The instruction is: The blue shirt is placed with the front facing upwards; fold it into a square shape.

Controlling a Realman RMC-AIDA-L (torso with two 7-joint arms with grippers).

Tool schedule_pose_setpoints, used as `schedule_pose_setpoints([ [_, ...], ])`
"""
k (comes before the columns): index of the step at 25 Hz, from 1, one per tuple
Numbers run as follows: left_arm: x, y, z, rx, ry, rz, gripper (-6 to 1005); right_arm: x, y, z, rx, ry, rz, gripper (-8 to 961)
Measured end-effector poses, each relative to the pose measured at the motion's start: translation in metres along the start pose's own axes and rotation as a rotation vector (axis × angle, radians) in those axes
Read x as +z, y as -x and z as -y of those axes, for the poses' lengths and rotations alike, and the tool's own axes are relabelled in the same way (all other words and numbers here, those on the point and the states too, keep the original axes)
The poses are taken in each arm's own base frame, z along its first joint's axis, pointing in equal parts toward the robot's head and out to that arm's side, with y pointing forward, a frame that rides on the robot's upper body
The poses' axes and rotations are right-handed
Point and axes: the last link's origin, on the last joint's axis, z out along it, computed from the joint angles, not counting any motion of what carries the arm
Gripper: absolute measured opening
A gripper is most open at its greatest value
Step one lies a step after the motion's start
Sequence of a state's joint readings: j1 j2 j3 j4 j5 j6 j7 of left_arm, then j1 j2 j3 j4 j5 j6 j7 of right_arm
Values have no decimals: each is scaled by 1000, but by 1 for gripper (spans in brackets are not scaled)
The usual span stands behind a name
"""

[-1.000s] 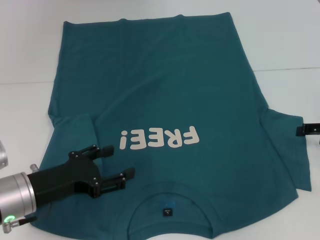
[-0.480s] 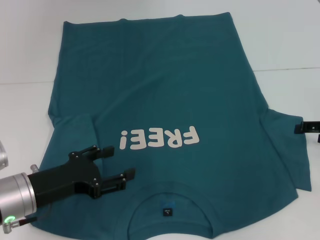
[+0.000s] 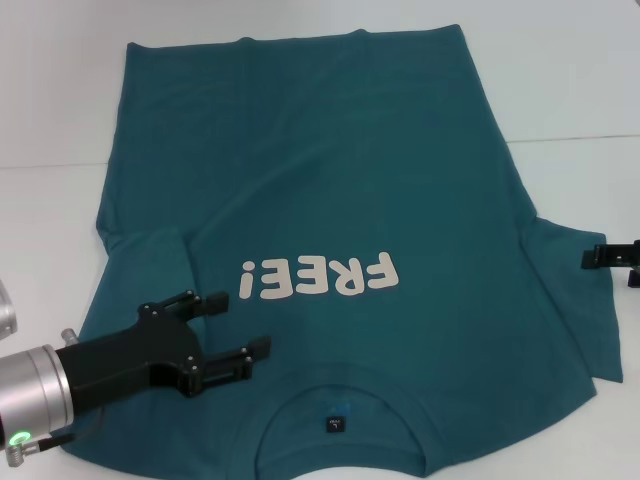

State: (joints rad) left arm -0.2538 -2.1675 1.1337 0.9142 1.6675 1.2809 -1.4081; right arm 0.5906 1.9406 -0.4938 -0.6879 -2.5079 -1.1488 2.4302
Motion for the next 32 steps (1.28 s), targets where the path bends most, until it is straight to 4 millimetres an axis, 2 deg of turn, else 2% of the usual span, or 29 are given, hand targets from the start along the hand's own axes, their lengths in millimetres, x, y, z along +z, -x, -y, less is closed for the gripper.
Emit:
schedule_pose_setpoints([
  [22, 0, 0, 0, 4, 0, 0, 836, 13, -3, -7, 11, 11, -11, 909],
  [32, 0, -1, 0, 6, 1, -1, 836, 1, 7, -2, 18, 32, 17, 908],
])
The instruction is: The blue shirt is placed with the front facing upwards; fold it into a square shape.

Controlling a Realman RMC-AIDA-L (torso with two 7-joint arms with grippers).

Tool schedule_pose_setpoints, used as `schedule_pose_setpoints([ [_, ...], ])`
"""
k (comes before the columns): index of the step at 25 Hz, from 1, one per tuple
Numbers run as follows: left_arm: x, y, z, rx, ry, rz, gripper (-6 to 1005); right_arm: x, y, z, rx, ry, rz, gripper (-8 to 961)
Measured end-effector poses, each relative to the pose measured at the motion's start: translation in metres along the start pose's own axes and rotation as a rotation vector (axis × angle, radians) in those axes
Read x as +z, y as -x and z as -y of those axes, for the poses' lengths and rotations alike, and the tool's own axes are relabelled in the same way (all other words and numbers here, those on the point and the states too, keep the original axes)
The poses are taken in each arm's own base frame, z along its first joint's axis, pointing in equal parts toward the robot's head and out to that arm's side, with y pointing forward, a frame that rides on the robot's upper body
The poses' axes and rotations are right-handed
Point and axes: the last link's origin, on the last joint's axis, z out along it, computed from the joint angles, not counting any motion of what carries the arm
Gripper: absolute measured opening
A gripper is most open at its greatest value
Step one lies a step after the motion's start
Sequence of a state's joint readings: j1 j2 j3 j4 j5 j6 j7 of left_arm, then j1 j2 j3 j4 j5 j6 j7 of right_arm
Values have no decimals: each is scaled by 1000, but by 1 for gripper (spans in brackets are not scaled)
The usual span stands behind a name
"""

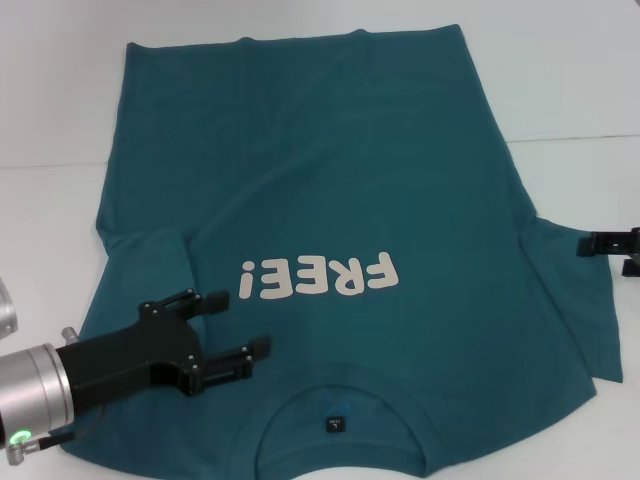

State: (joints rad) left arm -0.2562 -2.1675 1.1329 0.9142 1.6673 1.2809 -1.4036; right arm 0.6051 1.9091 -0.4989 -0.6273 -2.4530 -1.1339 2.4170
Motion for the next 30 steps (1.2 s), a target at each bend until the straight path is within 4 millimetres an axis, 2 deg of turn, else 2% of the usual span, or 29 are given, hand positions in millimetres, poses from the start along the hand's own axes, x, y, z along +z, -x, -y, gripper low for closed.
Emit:
schedule_pose_setpoints([
  [12, -1, 1, -1, -2, 1, 2, 837, -10, 3, 8, -19, -29, -27, 907],
  [30, 0, 2, -2, -4, 4, 0, 837, 7, -7, 3, -19, -32, -43, 904],
])
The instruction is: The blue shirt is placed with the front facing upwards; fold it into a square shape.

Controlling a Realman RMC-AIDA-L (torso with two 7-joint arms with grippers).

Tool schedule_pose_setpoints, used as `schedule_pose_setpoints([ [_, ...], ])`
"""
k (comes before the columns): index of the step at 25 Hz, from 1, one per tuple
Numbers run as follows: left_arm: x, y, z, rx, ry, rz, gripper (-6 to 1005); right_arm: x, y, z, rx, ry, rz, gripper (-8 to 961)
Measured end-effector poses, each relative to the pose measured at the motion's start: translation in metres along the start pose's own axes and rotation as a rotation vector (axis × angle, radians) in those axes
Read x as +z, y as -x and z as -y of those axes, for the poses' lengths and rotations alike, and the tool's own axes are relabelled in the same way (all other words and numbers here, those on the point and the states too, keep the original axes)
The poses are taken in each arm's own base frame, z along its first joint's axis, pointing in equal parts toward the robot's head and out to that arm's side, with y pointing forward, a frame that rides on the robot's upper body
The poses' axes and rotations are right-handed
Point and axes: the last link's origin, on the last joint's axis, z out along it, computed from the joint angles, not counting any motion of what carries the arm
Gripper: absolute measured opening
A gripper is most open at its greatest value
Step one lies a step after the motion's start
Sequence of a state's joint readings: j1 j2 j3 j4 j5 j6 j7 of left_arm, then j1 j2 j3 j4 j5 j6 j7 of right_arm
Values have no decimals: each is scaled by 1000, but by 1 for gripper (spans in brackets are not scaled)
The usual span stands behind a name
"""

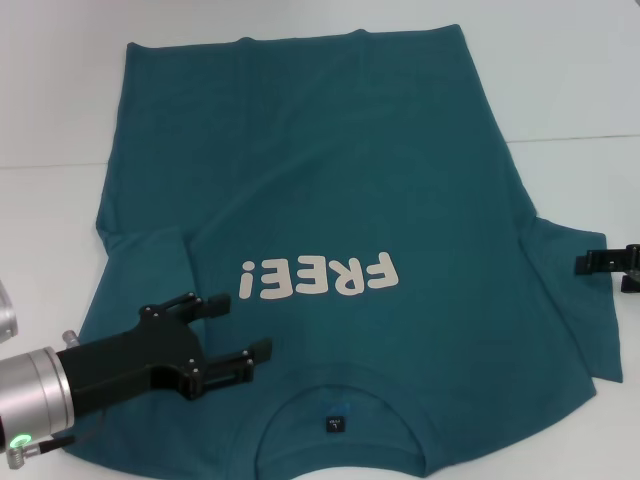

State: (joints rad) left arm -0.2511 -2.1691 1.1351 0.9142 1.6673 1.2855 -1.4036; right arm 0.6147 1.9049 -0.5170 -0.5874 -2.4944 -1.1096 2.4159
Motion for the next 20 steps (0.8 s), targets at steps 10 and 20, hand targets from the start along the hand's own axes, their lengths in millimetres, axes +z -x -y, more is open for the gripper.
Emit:
schedule_pose_setpoints([
  [10, 0, -1, -1, 1, 9, -2, 837, 9, -3, -4, 11, 1, 7, 903],
  [20, 0, 0, -1, 0, 9, -2, 837, 14, -3, -9, 32, 21, 29, 902],
])
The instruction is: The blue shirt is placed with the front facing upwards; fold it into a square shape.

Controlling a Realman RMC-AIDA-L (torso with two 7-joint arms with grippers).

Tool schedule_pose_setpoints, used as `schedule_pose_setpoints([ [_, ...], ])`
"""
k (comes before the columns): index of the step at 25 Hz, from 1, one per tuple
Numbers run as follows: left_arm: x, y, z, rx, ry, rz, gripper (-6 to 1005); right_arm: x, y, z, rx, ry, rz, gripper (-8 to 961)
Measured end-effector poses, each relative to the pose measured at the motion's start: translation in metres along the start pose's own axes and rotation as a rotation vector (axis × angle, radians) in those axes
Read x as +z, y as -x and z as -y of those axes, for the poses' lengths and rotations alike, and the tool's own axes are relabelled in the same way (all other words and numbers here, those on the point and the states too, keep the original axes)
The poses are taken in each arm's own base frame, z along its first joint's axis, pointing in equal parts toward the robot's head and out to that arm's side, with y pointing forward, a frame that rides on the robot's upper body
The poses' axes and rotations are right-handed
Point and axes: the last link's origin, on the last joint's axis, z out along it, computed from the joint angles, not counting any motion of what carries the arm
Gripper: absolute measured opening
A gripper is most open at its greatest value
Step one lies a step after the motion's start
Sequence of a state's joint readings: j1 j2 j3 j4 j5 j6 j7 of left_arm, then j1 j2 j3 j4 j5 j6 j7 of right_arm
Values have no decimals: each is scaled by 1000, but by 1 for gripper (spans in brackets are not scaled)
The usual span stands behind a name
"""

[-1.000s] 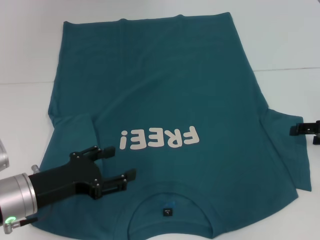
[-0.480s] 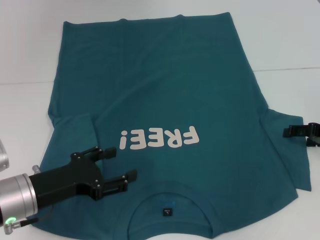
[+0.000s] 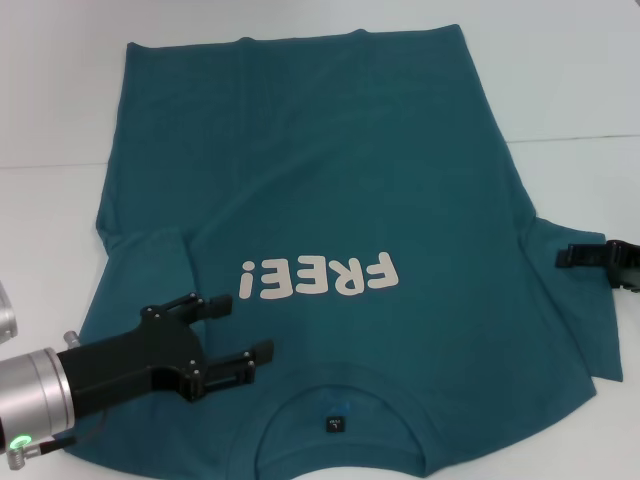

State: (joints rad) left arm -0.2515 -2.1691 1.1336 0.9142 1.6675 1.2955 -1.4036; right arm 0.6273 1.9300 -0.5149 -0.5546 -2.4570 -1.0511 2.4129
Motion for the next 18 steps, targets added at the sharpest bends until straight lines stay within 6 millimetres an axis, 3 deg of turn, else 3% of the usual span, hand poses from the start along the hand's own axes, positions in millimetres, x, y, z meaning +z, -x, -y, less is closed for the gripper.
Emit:
schedule_pose_setpoints([
  [15, 0, 0, 0, 0, 1, 1, 837, -2, -1, 1, 14, 20, 10, 900],
  [18, 0, 0, 0, -1, 1, 1, 837, -3, -1, 1, 3, 22, 5, 770],
])
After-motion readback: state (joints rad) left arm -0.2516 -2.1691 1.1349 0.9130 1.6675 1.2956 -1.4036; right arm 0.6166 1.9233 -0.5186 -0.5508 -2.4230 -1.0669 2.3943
